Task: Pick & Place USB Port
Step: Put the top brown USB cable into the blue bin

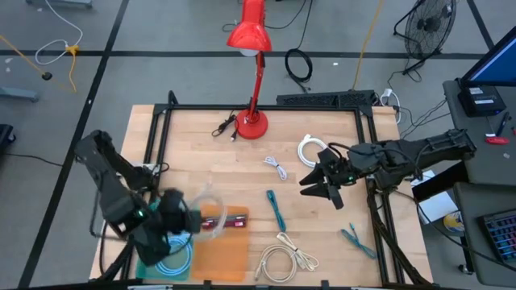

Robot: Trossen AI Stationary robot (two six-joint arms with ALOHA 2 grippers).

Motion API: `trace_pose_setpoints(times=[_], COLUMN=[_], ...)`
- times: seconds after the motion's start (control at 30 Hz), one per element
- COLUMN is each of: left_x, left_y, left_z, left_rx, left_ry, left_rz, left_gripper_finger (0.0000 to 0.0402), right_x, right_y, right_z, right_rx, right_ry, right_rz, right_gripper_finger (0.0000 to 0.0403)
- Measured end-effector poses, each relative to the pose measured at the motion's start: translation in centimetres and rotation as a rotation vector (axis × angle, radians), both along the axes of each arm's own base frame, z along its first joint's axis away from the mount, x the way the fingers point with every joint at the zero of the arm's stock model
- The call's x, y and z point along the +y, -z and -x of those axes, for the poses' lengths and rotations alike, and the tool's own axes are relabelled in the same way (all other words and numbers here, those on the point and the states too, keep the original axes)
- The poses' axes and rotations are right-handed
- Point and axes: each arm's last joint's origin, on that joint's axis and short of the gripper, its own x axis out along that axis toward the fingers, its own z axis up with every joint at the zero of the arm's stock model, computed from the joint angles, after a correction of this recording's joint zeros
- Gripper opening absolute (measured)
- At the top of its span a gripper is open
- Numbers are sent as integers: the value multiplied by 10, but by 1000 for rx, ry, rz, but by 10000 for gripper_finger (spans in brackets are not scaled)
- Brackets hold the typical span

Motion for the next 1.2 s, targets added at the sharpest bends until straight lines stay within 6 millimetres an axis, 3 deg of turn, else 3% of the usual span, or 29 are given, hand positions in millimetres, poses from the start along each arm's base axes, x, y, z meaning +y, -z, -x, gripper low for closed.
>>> trace_pose_setpoints(times=[0.07,0.17,0.27,0.4,0.77,1.03,1.2], left_x=[11,29,39,45,21,-1,-15], left_y=[-22,-38,-40,-33,-3,32,65], left_z=[0,8,17,25,41,58,60], left_rx=[-6,132,320,421,796,1025,1116], left_ry=[5,26,31,77,147,158,200], left_rz=[-48,-49,47,146,351,432,478], left_gripper_finger=[13,13,13,12,12,12,12], right_x=[1,1,0,0,1,2,2], right_y=[-2,-5,-5,-5,8,5,3], right_z=[-1,-1,-2,-2,-6,-7,-7], right_rx=[-23,-54,-64,-65,-77,-109,-131], right_ry=[-3,-5,12,13,18,15,14], right_rz=[1,7,15,17,-10,-19,-26], right_gripper_finger=[145,137,130,124,110,108,105])
